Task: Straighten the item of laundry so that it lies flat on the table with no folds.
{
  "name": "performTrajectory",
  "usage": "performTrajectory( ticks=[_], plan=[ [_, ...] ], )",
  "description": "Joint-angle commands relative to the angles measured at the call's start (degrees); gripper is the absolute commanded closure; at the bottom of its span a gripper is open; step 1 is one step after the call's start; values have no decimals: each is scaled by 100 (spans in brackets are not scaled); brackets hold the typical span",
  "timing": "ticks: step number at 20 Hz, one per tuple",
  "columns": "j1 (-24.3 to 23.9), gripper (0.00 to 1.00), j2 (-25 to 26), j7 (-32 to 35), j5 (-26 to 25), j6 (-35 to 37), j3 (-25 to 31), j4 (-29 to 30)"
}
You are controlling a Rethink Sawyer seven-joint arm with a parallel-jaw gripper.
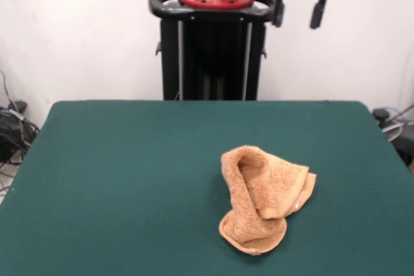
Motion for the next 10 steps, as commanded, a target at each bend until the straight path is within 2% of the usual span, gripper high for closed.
performTrajectory(
  ticks=[1,6,10],
  plan=[
    [-351,0,800,537,-440,529,55,-772],
    [-569,0,1107,380,-497,897,177,-1324],
    [-629,0,1567,443,-582,1214,229,-1985]
  ],
)
